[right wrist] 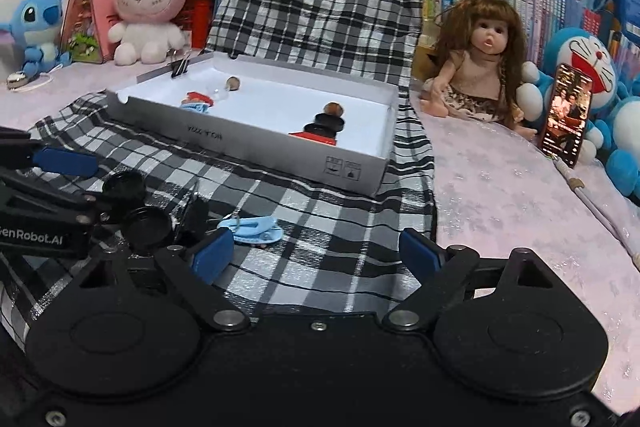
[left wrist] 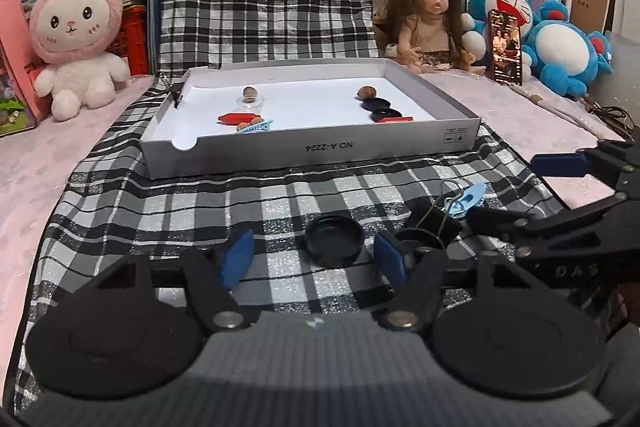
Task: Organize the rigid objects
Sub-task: 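Grasp the black lid with the left tool while the right tool grasps the blue hair clip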
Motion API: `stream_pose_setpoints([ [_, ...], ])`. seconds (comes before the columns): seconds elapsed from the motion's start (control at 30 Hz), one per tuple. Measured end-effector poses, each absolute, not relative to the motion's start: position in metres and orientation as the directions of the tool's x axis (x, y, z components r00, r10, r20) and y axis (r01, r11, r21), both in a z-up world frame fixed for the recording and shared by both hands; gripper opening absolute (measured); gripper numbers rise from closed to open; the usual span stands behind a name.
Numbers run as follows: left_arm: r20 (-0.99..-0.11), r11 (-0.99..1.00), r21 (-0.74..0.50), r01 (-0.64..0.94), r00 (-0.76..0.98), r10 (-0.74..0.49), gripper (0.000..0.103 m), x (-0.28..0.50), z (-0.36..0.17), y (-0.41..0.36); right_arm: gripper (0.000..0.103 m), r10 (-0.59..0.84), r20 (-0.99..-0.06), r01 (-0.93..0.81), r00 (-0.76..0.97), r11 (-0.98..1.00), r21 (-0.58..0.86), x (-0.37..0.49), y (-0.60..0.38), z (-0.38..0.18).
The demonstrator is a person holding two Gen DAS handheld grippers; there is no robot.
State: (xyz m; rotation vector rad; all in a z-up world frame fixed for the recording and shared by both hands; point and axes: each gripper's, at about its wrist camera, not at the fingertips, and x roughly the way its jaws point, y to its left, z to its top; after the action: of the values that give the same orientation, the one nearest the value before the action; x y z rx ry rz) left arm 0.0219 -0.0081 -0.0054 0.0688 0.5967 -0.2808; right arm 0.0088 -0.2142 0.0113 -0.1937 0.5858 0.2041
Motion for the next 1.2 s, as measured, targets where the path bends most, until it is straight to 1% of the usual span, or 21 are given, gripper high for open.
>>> stream_pose_setpoints([
  [0.03, -0.565, 0.959, -0.022, 0.284, 0.788, -0.246, 0.066, 0.022, -0.005, -0.008, 0.088, 0.137, -0.569, -0.248, 0.811, 0.961, -0.123, 0.01, -0.212, 0.01],
  [0.07, -0.566, 0.958, -0.027, 0.285, 0.786, -0.25, 0.056, 0.023, -0.005, -0.008, 0.087, 0.137, -0.573, -0.251, 0.808, 0.96, -0.123, 0.012, -0.21, 0.009],
  [0.1, -0.568, 0.957, -0.032, 0.287, 0.783, -0.254, 0.052, 0.024, -0.005, -0.008, 0.085, 0.138, -0.576, -0.251, 0.806, 0.96, -0.122, 0.014, -0.209, 0.009],
  [0.17, -0.57, 0.956, -0.046, 0.291, 0.778, -0.264, 0.039, 0.024, -0.003, -0.008, 0.083, 0.137, -0.582, -0.248, 0.802, 0.962, -0.115, 0.017, -0.206, 0.007],
  [0.2, -0.571, 0.955, -0.054, 0.292, 0.776, -0.269, 0.038, 0.025, -0.003, -0.007, 0.082, 0.137, -0.584, -0.245, 0.8, 0.963, -0.11, 0.018, -0.205, 0.007],
  [0.63, -0.573, 0.96, -0.071, 0.27, 0.777, -0.26, 0.038, 0.028, -0.002, -0.001, 0.068, 0.169, -0.593, -0.255, 0.787, 0.965, -0.065, 0.028, -0.195, 0.008],
  [0.97, -0.576, 0.965, -0.078, 0.251, 0.779, -0.249, 0.038, 0.028, -0.002, 0.002, 0.067, 0.177, -0.587, -0.272, 0.79, 0.959, -0.076, 0.018, -0.201, 0.009],
  [1.2, -0.575, 0.968, -0.091, 0.235, 0.781, -0.244, 0.038, 0.028, -0.003, 0.006, 0.068, 0.147, -0.592, -0.238, 0.793, 0.968, -0.078, 0.013, -0.221, 0.011],
])
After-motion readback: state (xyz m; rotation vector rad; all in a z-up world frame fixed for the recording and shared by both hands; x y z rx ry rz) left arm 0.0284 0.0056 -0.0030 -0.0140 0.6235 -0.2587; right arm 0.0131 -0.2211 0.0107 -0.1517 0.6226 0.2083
